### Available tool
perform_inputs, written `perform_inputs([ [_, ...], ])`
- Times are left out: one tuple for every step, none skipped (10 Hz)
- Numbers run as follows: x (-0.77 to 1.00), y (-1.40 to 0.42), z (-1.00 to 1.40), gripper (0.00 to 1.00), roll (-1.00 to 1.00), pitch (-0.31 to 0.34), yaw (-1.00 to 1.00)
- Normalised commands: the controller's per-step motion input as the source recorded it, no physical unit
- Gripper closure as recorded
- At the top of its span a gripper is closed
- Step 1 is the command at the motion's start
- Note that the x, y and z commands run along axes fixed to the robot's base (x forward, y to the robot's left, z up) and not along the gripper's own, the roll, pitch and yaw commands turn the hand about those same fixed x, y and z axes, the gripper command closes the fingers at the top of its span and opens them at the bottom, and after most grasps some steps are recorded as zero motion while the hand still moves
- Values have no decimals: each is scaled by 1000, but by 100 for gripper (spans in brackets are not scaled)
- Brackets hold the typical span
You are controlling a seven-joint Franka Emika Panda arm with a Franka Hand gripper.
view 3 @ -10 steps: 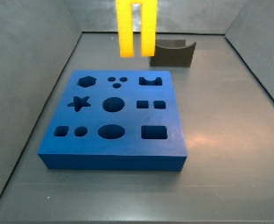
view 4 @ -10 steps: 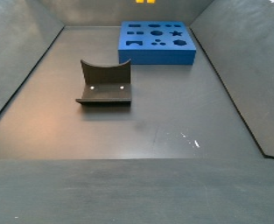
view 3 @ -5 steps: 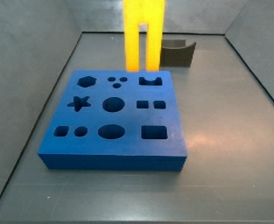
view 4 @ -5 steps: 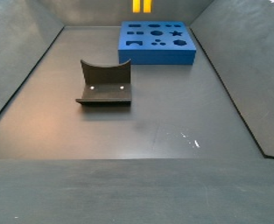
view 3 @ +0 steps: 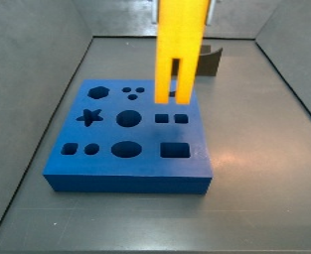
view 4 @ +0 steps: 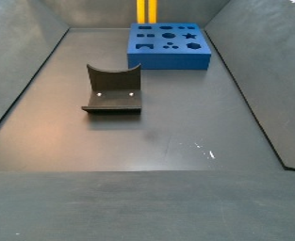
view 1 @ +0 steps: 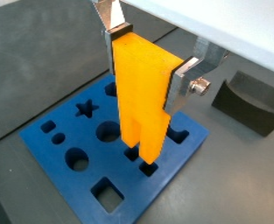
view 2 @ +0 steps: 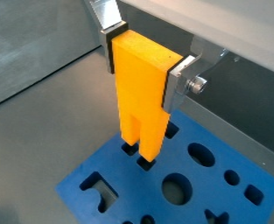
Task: Insert the double-square object.
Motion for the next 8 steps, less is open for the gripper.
perform_inputs([
  [251, -26, -200, 100, 70, 33, 0],
  [211, 0, -200, 100, 74, 9, 0],
  [174, 0, -249, 100, 83, 0, -6],
  [74, 0, -271, 100, 87, 0, 0],
  [0, 0, -257, 100, 83, 0, 0],
  [-14, -20, -229, 100, 39, -13, 0],
  [0, -26, -260, 100, 17, -39, 0],
  [0, -17, -240, 100, 0, -57, 0],
])
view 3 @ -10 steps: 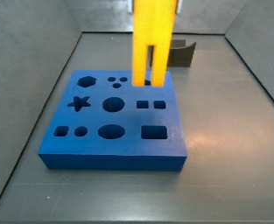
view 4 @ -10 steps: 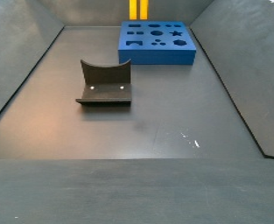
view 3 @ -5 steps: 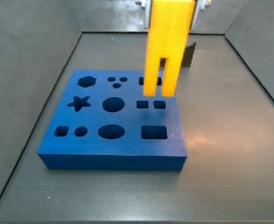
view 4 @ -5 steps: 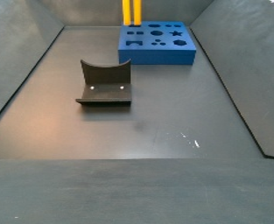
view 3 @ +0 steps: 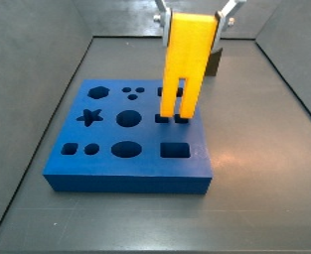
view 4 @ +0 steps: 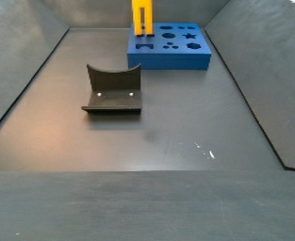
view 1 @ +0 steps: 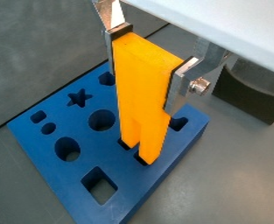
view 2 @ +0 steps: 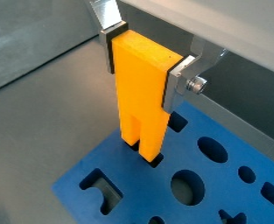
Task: Insert the double-square object.
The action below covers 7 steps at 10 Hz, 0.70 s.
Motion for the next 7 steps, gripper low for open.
perform_inputs([
  [0, -9, -223, 100, 0, -60, 0],
  [0, -3, -209, 100, 0, -50, 0],
  [-60, 0, -200, 100, 0, -24, 0],
  [-174, 0, -146, 100, 0, -59, 0],
  [-223, 0, -97, 100, -27, -96, 0],
  [-171, 0, -114, 100, -39, -106, 0],
  [-34, 0, -129, 100, -56, -114, 0],
])
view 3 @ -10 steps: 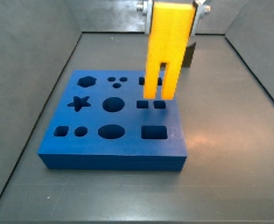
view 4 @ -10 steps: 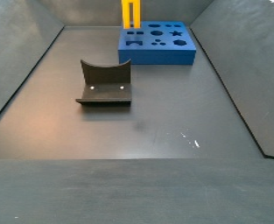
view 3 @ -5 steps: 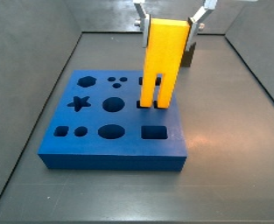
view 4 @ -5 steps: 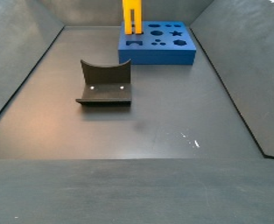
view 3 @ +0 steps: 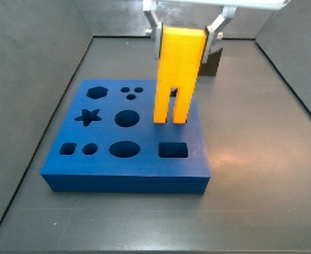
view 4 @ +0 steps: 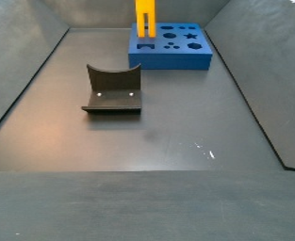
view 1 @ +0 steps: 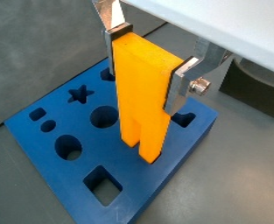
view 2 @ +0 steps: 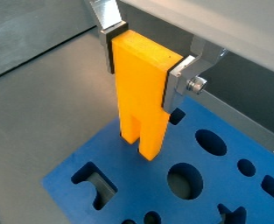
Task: Insert the double-square object.
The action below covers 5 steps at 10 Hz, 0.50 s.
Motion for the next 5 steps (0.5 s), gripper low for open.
perform_inputs([
  [0, 0, -240, 100, -44, -87, 29],
  [20, 0, -371, 100, 0, -83, 37],
  [46, 0, -577, 100, 63, -57, 14],
  [0, 0, -783, 100, 146, -51, 0],
  [0, 0, -797, 100, 140, -51, 0],
])
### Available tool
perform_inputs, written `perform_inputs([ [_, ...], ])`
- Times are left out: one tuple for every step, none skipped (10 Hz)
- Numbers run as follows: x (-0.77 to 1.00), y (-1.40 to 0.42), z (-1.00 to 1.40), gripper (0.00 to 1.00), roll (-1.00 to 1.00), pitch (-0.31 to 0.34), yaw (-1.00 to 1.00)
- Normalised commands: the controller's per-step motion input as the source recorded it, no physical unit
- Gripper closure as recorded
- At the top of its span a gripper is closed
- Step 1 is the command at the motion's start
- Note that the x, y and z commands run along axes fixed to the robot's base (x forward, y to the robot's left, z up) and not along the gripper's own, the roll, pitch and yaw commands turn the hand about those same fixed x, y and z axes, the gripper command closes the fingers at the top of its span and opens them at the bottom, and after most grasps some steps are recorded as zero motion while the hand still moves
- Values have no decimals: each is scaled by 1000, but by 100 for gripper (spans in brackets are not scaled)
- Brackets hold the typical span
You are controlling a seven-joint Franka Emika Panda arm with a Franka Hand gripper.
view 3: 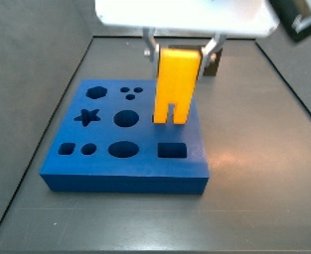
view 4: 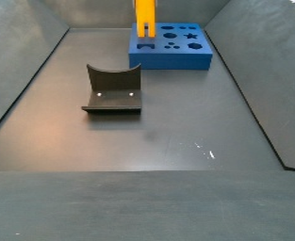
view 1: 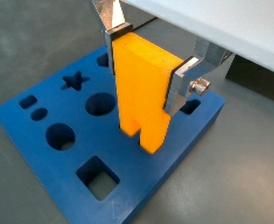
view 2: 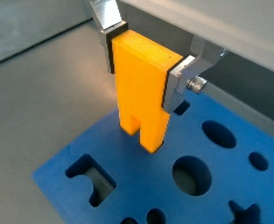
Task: Insert the double-square object.
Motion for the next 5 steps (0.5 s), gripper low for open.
perform_inputs([
  [0, -26, -831, 100, 147, -74, 0],
  [0, -31, -871, 100, 137, -74, 0],
  [0, 0, -783, 100, 111, -60, 0],
  [0, 0, -431, 100, 21, -49, 0],
  [0, 0, 0, 100, 0, 0, 0],
])
